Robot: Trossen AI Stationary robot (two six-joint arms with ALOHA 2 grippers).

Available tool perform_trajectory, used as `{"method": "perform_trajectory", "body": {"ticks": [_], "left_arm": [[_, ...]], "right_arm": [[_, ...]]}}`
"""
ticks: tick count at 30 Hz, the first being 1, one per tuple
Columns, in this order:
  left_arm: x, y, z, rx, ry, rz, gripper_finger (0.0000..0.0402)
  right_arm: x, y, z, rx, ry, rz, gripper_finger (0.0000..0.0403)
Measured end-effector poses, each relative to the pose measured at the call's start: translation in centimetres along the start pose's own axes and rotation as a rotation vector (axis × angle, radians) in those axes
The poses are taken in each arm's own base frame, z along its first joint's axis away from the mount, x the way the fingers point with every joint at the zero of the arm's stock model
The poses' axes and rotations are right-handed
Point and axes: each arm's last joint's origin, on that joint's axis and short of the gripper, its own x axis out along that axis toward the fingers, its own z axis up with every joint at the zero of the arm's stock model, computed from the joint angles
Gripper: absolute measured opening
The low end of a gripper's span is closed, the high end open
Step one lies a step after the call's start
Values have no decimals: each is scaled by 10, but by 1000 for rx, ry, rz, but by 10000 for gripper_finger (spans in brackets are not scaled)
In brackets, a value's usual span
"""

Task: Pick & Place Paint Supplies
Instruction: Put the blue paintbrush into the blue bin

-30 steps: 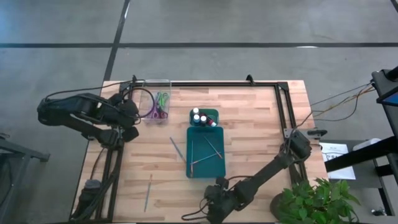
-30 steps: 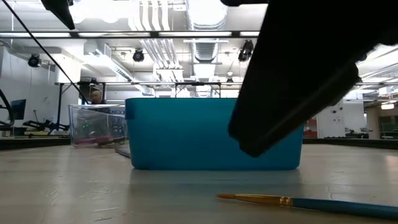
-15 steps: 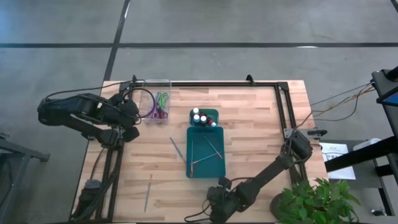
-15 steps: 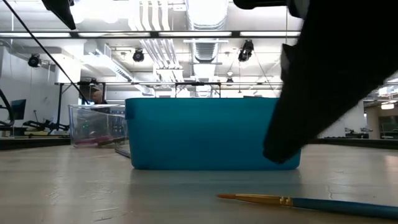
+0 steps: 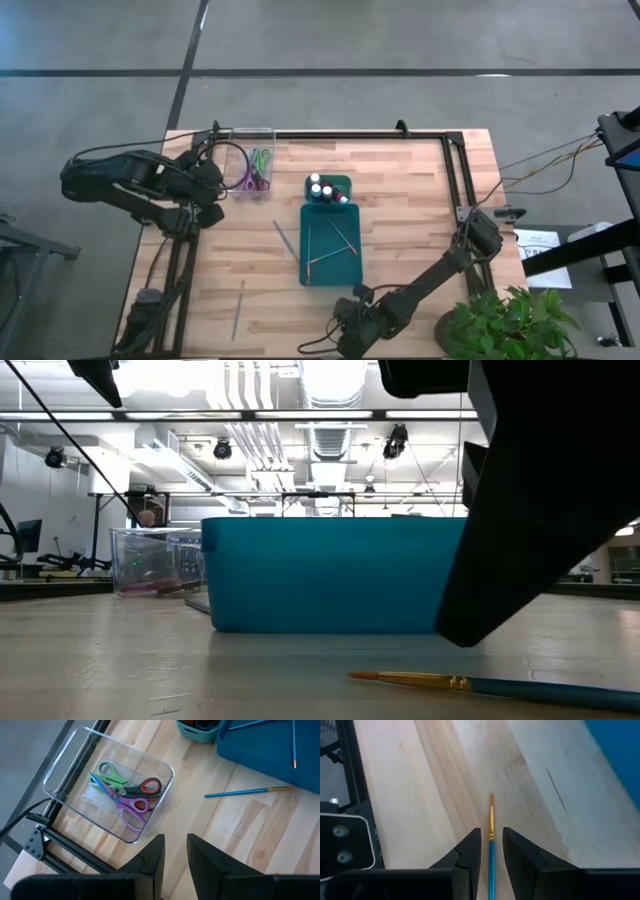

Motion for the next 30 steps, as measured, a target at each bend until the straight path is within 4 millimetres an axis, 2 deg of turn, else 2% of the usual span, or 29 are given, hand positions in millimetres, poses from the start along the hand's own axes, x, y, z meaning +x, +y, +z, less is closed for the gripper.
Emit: {"method": "perform_trajectory", "body": {"ticks": [17,30], "left_arm": [[0,0,-1,6,5,3,88],[0,0,-1,11,6,3,88]], "right_arm": [[7,-1,-7,23,2,3,79],[9,0,-12,-26,49,21,79]]}}
